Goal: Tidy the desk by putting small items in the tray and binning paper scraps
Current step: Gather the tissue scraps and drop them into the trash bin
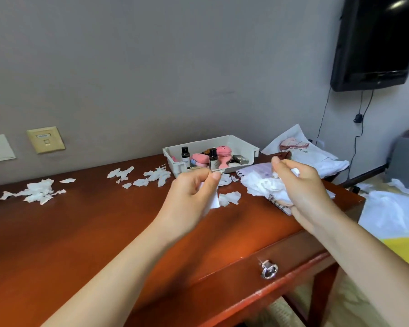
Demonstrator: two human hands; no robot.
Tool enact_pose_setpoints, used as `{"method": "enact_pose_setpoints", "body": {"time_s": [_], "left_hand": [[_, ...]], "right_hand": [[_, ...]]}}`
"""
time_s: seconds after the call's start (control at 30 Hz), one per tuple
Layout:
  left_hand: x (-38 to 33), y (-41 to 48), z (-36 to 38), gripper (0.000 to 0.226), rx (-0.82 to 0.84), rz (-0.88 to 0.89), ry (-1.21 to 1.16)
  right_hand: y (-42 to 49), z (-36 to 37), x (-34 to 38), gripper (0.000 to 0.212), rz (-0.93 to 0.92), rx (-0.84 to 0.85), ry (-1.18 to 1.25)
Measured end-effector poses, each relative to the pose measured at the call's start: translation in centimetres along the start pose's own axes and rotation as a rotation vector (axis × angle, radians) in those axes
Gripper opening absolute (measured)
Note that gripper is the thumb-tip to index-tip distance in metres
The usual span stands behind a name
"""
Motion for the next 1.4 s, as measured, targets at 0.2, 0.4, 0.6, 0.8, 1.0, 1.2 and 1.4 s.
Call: {"method": "enact_pose_setpoints", "body": {"time_s": [0.2, 0.4, 0.6, 0.8, 1.0, 1.2, 1.4], "left_hand": [[-1.9, -0.9, 7.1, 0.041, 0.127, -0.022, -0.12], [-1.6, -2.7, 16.3, 0.044, 0.289, -0.053, -0.201], [0.8, -6.1, 25.7, 0.048, 0.481, -0.143, -0.245], [6.4, -11.8, 34.3, 0.048, 0.519, -0.421, -0.418], [12.4, -19.5, 41.4, 0.052, 0.499, -0.759, -0.438], [17.7, -26.3, 46.8, 0.05, 0.58, -0.996, -0.292], [19.4, -31.1, 51.2, 0.049, 0.739, -1.159, -0.231]], "right_hand": [[-3.3, -5.6, -2.5, 0.045, 0.096, 0.016, -0.02], [-6.2, -12.7, -6.7, 0.039, 0.171, -0.08, -0.041], [-8.4, -19.6, -13.3, 0.05, 0.289, -0.197, -0.089], [-11.1, -25.4, -21.8, 0.037, 0.5, -0.315, -0.219], [-14.3, -28.9, -31.2, 0.047, 0.683, -0.4, -0.274], [-17.4, -31.2, -38.3, 0.052, 0.846, -0.469, -0.343], [-19.1, -32.6, -43.2, 0.053, 0.985, -0.463, -0.412]]}}
Point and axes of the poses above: each hand's wrist, its own y-axis towards the middle knuckle, its own z-axis out of the palm, x = y × z, the point moved 9 cm from there along y, towards the middle knuckle, and after that the axes turned 7 degrees about z, right-handed, at the moved point
